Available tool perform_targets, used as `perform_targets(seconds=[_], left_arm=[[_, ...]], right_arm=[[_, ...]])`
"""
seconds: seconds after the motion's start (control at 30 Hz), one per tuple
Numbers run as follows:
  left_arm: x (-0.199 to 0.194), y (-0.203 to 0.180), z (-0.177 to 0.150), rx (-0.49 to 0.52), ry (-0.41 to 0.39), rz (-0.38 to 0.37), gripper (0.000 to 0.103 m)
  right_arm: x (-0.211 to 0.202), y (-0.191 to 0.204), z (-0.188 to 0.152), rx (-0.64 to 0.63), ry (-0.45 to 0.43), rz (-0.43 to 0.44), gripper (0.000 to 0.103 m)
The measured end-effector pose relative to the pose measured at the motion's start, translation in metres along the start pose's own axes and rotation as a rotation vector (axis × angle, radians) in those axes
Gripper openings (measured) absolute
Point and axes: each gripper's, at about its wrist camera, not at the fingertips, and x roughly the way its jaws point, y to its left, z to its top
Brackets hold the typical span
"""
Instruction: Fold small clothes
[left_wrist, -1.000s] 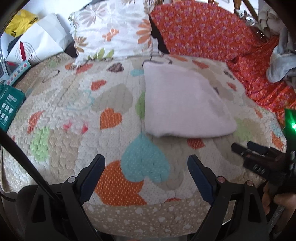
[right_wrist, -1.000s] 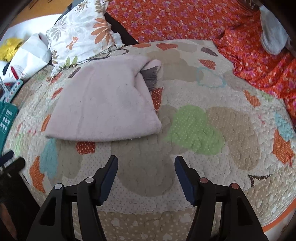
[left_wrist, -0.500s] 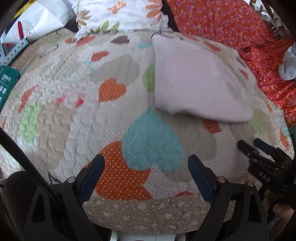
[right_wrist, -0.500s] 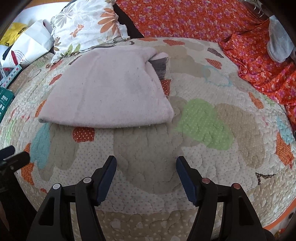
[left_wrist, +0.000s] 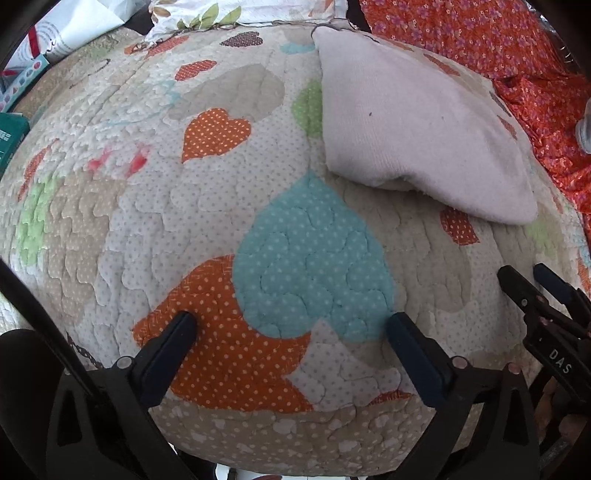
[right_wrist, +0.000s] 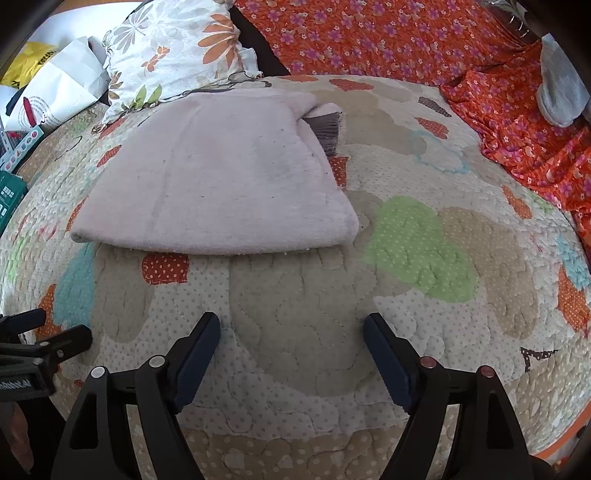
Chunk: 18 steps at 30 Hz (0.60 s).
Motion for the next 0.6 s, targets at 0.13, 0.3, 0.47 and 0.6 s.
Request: perform_targets(seconds=[0.13, 0.3, 0.47, 0.6], left_arm=[[0.0008, 0.0015, -0.0016, -0.010, -0.026, -0.003, 0.103], [0.0016, 0.0003, -0.0020, -0.014, -0.037, 0.006, 0.103], [0.0007, 0.0006, -0.0024, -0.023, -0.039, 0.003, 0.103], [-0.0038, 0.0040, 0.0003, -0.035, -0.022, 0.003, 0.103]], right_arm=[[0.0008, 0.0008, 0.0004, -0.001, -0.004, -0.001, 0.087], [0.0025, 0.0013, 0.0009, -0.006, -0.009, -0.004, 0.089], [0.0031, -0.0002, 0.0011, -0.010, -0.015, -0.006, 0.089], [0.0024, 0.0000, 0.0009, -0.018, -0.022, -0.014, 0.089]])
